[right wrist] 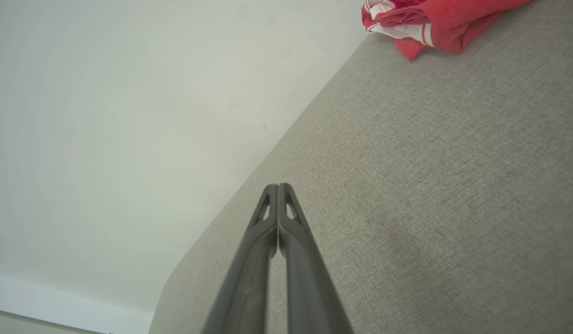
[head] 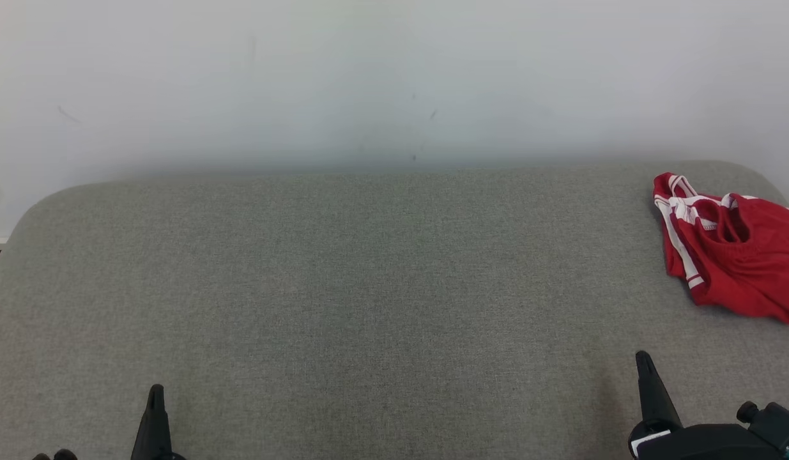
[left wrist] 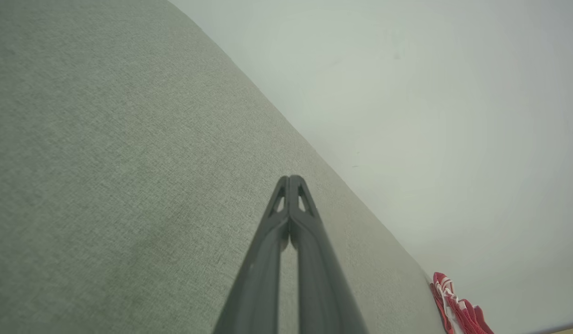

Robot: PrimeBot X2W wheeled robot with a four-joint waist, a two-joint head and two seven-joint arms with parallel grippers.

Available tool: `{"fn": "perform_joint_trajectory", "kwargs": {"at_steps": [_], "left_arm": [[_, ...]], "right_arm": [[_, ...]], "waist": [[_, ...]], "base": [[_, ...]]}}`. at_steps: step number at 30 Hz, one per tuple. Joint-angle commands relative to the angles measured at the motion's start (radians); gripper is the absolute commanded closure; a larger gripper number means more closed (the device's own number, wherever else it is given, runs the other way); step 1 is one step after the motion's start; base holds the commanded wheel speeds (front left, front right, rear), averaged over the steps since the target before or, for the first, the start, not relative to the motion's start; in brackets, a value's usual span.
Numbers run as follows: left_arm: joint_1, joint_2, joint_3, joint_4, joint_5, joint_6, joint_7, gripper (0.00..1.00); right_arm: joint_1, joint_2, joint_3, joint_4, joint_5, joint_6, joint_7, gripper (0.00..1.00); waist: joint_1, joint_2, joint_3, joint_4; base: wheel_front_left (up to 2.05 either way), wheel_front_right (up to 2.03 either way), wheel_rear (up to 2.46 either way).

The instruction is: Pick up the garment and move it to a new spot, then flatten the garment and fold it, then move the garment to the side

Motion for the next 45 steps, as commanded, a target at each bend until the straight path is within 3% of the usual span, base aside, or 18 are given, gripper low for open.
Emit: {"fn": "perform_joint_trajectory", "kwargs": {"at_steps": [1, 45], "left_arm": [[-0.023, 0.001, 0.004, -0.007, -0.043, 0.001, 0.009, 1.00], [-0.084, -0.002, 0.010, 0.022, -0.489, 0.001, 0.124, 1.00]], "right_arm": [[-0.022, -0.003, -0.007, -0.012, 0.037, -0.001, 0.007, 1.00], [-0.073, 0.004, -0.067, -0.001, 0.453, -0.002, 0.112, 1.00]], "waist": [[-0.0001, -0.0001, 0.000, 0.000], [-0.0001, -0.0001, 0.011, 0.000]], "base": [[0.00, 0.00, 0.00], [0.00, 0.00, 0.00]]}}
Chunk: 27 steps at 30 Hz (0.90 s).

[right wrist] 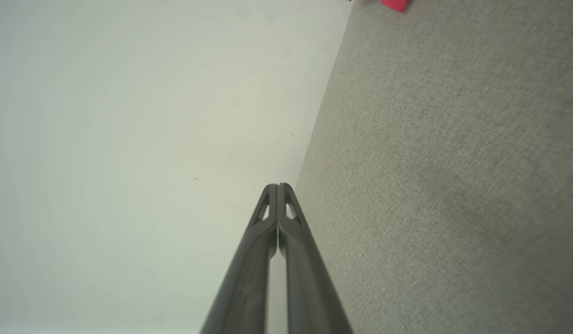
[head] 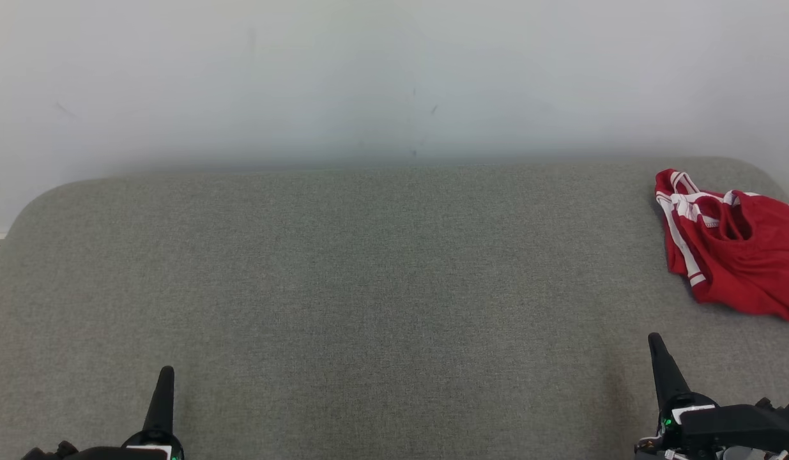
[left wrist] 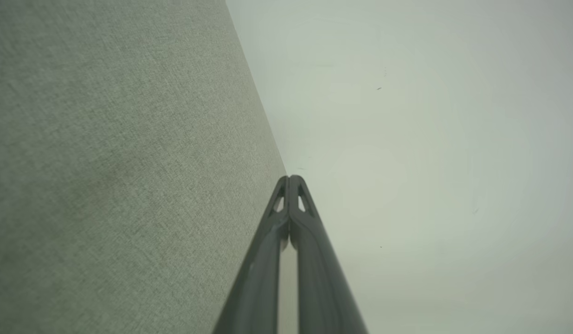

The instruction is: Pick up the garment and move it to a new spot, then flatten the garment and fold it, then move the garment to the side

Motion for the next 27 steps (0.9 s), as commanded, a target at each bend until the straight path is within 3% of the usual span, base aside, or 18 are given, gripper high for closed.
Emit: {"fn": "perform_joint_trajectory", "kwargs": {"at_steps": [1, 27], "left_arm": [[-0.022, 0.000, 0.003, -0.003, -0.026, 0.001, 0.005, 1.00], [-0.045, -0.001, 0.006, 0.010, -0.213, 0.001, 0.055, 1.00]], "right_arm": [[-0.016, 0.002, -0.006, -0.004, 0.023, -0.002, 0.007, 1.00], [-0.033, 0.007, -0.033, 0.001, 0.196, -0.002, 0.053, 1.00]], "waist": [[0.0001, 0.0000, 0.000, 0.000], [0.0001, 0.0000, 0.006, 0.000]], "base": [[0.00, 0.00, 0.00], [0.00, 0.00, 0.00]]}}
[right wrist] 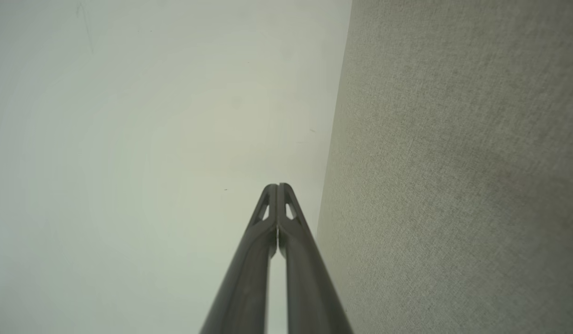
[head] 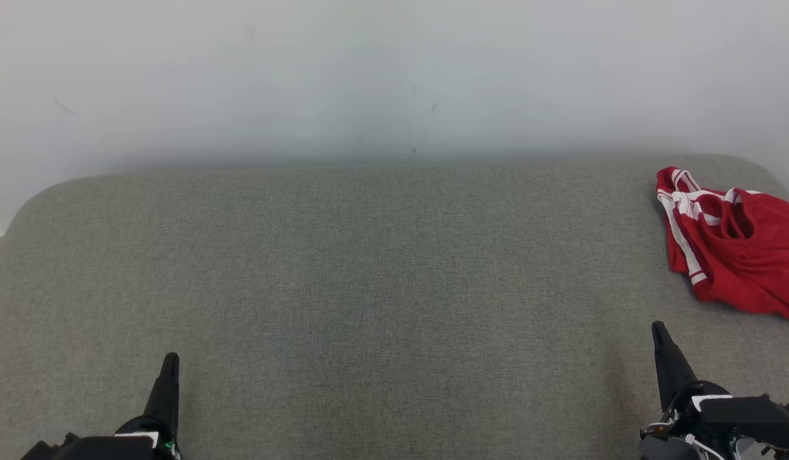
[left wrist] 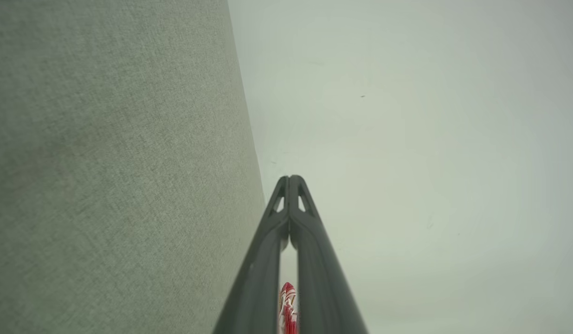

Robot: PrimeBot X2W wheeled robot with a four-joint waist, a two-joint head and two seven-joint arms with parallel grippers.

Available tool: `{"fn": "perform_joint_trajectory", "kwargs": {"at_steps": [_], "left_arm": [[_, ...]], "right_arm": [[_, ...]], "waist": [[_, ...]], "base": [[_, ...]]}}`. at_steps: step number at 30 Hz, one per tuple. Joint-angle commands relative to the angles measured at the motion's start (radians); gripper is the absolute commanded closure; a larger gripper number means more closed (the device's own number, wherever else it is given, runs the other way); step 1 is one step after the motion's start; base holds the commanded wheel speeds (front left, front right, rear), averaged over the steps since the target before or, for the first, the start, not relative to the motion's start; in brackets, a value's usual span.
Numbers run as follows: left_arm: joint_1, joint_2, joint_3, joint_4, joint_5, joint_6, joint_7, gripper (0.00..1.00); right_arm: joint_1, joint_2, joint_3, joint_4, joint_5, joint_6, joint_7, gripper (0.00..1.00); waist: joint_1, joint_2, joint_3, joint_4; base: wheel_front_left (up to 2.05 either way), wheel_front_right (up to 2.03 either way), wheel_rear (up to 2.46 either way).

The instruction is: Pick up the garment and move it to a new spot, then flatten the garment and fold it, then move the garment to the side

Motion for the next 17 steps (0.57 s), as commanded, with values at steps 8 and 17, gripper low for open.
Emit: {"fn": "perform_joint_trajectory", "kwargs": {"at_steps": [8, 17], "left_arm": [[-0.017, -0.002, 0.004, 0.003, -0.054, 0.001, 0.013, 1.00], [-0.017, -0.002, 0.003, 0.003, -0.053, 0.001, 0.013, 1.00]], "right_arm": [[-0.011, 0.004, -0.010, 0.001, 0.047, -0.002, 0.013, 1.00], [-0.011, 0.004, -0.011, 0.001, 0.045, -0.002, 0.015, 1.00]], "waist": [[0.0000, 0.0000, 0.002, 0.000], [0.0000, 0.0000, 0.002, 0.000]], "base": [[0.00, 0.00, 0.00], [0.00, 0.00, 0.00]]}}
